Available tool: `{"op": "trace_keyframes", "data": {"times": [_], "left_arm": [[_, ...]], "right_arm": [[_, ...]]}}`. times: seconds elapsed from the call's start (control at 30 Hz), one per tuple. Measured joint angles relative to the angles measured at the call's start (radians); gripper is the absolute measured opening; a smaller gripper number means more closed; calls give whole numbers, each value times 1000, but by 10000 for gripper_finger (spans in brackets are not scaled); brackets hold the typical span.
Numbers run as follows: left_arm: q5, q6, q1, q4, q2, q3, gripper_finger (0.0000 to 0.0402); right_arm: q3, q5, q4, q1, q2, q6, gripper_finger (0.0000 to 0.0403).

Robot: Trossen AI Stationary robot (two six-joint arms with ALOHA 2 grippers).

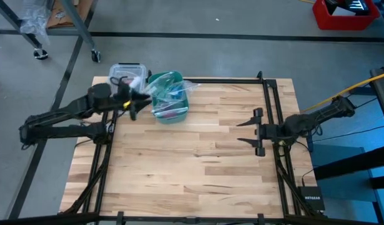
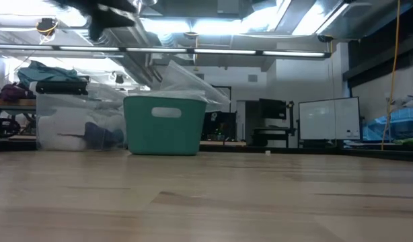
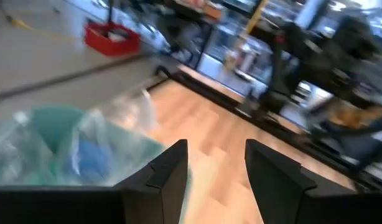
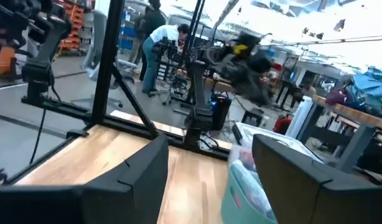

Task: Roll bandage
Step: Return to Home Position

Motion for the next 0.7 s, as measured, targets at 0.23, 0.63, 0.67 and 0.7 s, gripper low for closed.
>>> {"op": "trace_keyframes", "data": {"times": [0.23,0.63,0.67,0.7], "left_arm": [[0,-74,-204,-69,-79,-72,152],[-65,-44,-456,672,-76,-536,152],[-89,-43,-466,720,-76,-565,152],[-112,-41,-473,759,-76,-592,152]], "right_arm": [[0,80,-380,0,-245,3,234],[-89,125,-652,0,-514,104,234],[-116,130,-650,0,-529,109,234],[-144,137,-643,0,-542,115,234]]}}
